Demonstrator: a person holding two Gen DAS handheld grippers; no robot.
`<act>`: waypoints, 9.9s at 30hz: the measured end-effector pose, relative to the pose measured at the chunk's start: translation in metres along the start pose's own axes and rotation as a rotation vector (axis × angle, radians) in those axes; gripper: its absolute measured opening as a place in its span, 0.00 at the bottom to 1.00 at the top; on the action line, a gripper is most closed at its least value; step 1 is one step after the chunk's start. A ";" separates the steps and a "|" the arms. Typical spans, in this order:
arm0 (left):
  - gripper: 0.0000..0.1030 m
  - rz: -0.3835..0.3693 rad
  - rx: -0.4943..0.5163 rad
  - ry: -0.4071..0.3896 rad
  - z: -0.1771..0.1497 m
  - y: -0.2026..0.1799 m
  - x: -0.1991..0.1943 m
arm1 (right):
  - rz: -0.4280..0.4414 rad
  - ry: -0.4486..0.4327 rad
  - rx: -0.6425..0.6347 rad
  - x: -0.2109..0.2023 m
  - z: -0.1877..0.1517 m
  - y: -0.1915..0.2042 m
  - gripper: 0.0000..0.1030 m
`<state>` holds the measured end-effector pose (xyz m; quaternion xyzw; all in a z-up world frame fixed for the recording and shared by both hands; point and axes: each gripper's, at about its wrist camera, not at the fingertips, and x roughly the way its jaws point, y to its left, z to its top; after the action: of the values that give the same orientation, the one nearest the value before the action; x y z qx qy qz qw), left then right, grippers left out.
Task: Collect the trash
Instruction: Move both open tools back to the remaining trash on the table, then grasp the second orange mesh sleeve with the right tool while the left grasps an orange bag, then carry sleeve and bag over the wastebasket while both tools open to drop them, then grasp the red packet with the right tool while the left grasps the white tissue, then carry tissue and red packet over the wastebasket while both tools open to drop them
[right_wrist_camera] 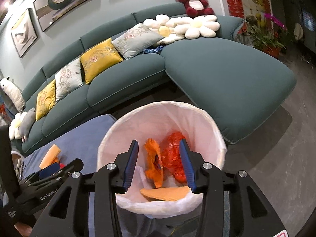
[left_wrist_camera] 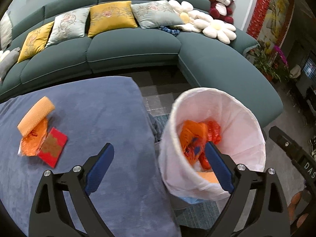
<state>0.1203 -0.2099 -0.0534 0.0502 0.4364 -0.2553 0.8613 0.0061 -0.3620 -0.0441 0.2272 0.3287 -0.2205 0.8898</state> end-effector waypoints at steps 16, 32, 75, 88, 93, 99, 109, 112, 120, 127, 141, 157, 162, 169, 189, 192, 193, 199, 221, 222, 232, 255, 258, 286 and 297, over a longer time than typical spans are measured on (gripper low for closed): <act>0.87 0.125 -0.136 -0.040 -0.017 0.129 -0.039 | 0.131 0.053 -0.152 0.009 -0.028 0.132 0.51; 0.88 0.249 -0.273 -0.023 -0.051 0.276 -0.058 | 0.267 0.189 -0.292 0.049 -0.077 0.287 0.52; 0.88 0.254 -0.423 0.031 -0.074 0.392 -0.012 | 0.286 0.386 -0.355 0.191 -0.135 0.418 0.09; 0.86 0.174 -0.371 0.028 -0.061 0.350 -0.002 | 0.235 0.263 -0.264 0.150 -0.088 0.345 0.09; 0.80 0.125 -0.364 0.053 -0.059 0.325 0.015 | 0.212 0.256 -0.240 0.142 -0.084 0.315 0.09; 0.65 0.110 -0.418 0.099 -0.055 0.317 0.044 | 0.206 0.271 -0.223 0.141 -0.087 0.294 0.09; 0.13 0.126 -0.381 0.106 -0.048 0.313 0.044 | 0.220 0.284 -0.194 0.139 -0.088 0.279 0.09; 0.12 0.118 -0.379 0.088 -0.047 0.308 0.032 | 0.230 0.273 -0.186 0.134 -0.085 0.278 0.09; 0.11 0.105 -0.328 0.012 -0.030 0.277 -0.005 | 0.257 0.218 -0.178 0.107 -0.066 0.270 0.09; 0.10 0.076 -0.268 -0.065 -0.001 0.239 -0.037 | 0.268 0.153 -0.164 0.076 -0.043 0.251 0.09; 0.10 -0.058 -0.109 -0.085 0.030 0.097 -0.044 | 0.170 0.039 -0.058 0.023 -0.004 0.135 0.09; 0.10 -0.185 0.065 0.012 0.022 -0.054 -0.002 | -0.001 -0.001 0.097 -0.010 -0.003 -0.022 0.10; 0.24 -0.193 0.052 0.028 0.023 -0.065 0.005 | -0.005 0.006 0.114 -0.009 -0.006 -0.035 0.10; 0.66 -0.103 0.039 -0.014 0.019 -0.056 0.000 | 0.025 0.041 0.096 0.003 -0.009 -0.027 0.16; 0.79 -0.007 -0.024 -0.033 0.003 0.004 -0.021 | 0.090 0.039 0.021 -0.002 -0.011 0.030 0.38; 0.79 0.016 -0.046 -0.041 0.000 0.026 -0.026 | 0.110 0.051 -0.011 -0.001 -0.016 0.053 0.38; 0.79 0.023 -0.051 -0.043 -0.001 0.032 -0.028 | 0.114 0.054 -0.020 0.000 -0.018 0.059 0.38; 0.83 0.100 -0.101 -0.048 -0.009 0.087 -0.037 | 0.161 0.092 -0.095 0.009 -0.033 0.117 0.39; 0.83 0.359 -0.208 0.026 -0.054 0.293 -0.020 | 0.230 0.344 -0.248 0.119 -0.119 0.279 0.38; 0.83 0.362 -0.211 0.032 -0.054 0.300 -0.015 | 0.224 0.355 -0.251 0.126 -0.122 0.283 0.38; 0.83 0.358 -0.245 0.067 -0.041 0.347 0.024 | 0.183 0.431 -0.246 0.172 -0.141 0.295 0.37; 0.00 0.168 -0.165 0.111 -0.041 0.295 0.045 | 0.227 0.368 -0.223 0.157 -0.131 0.288 0.01; 0.00 0.151 -0.151 0.086 -0.038 0.278 0.030 | 0.234 0.351 -0.211 0.148 -0.124 0.283 0.01; 0.05 0.233 -0.151 0.185 -0.028 0.320 0.088 | 0.300 0.368 -0.194 0.164 -0.115 0.290 0.01; 0.05 0.078 -0.042 0.088 -0.004 0.212 0.044 | 0.301 0.264 -0.165 0.122 -0.079 0.260 0.01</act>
<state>0.2411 -0.0429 -0.1194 0.0603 0.4767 -0.2100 0.8515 0.1928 -0.1402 -0.1139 0.2271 0.4216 -0.0260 0.8775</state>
